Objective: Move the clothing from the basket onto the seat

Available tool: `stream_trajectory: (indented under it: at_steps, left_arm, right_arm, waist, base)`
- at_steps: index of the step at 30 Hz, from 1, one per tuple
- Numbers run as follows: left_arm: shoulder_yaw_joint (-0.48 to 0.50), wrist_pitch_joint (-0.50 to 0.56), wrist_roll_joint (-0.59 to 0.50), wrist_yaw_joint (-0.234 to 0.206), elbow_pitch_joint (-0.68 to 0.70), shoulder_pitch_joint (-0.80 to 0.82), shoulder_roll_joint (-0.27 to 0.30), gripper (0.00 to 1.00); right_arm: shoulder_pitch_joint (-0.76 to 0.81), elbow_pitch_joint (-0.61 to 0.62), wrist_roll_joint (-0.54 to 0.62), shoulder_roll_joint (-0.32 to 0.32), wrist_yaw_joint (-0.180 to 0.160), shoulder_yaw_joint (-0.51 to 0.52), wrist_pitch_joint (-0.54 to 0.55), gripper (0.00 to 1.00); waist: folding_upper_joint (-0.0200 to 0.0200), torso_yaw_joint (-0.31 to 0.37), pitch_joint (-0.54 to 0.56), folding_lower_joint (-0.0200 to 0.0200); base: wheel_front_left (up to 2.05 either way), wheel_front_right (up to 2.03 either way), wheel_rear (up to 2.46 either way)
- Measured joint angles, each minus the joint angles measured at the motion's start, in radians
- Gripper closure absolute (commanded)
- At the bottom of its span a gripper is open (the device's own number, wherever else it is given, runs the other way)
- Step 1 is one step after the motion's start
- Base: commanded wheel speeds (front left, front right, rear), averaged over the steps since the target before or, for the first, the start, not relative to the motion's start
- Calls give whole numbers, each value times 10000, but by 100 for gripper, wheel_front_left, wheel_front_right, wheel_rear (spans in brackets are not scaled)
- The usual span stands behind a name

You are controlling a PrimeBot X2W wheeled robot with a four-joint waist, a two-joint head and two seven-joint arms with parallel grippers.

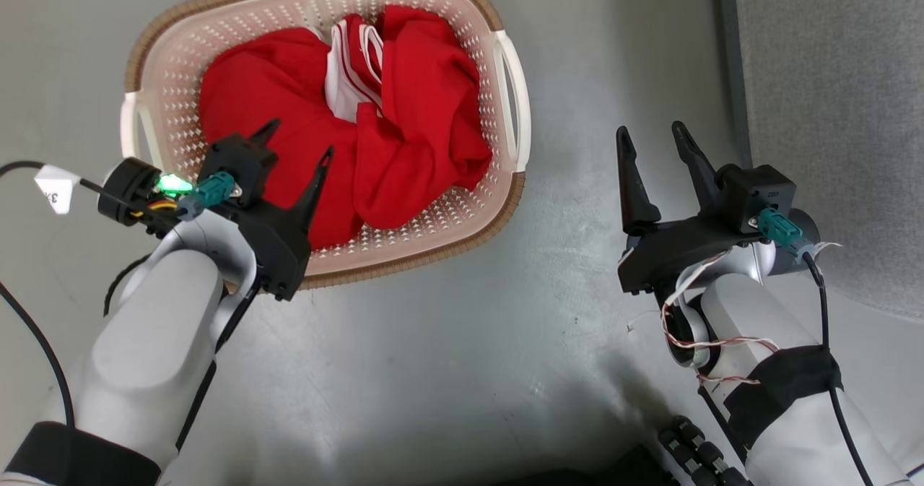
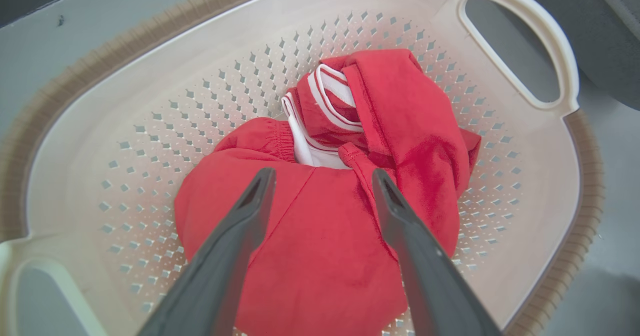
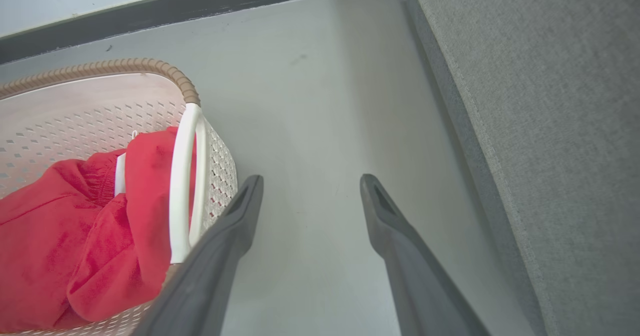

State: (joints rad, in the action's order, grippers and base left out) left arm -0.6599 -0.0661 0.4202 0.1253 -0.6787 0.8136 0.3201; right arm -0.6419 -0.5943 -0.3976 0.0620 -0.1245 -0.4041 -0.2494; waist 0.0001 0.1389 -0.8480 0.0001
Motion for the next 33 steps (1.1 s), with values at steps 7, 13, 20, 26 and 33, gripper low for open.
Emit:
stream_trajectory:
  at_steps: [7,13,20,26,33]
  left_arm:
    - [-42,119,-86,67,-343,296,67,0]
    - [-165,301,-368,63,-631,714,100,0]
    - [-278,529,-704,-136,-1053,1222,196,0]
    - [-309,729,-805,-157,-1267,1707,343,0]
    - [-456,878,-1120,-148,-1484,2082,357,0]
  right_arm:
    - [-3,245,-92,2,0,-65,0,0]
    - [-7,464,-349,2,0,-276,-2,0]
    - [9,709,-610,-8,0,-593,0,0]
    - [16,865,-713,-10,0,-681,0,0]
    - [17,982,-932,-12,0,-729,-2,0]
  waist:
    - [0,47,-443,0]
    - [0,71,-730,-1]
    - [0,171,-983,-1]
    - [-3,263,-1173,-1]
    - [-2,305,-1439,-2]
  base:
    - [0,0,0]
    - [0,0,0]
    - [0,0,0]
    - [0,0,0]
    - [0,0,0]
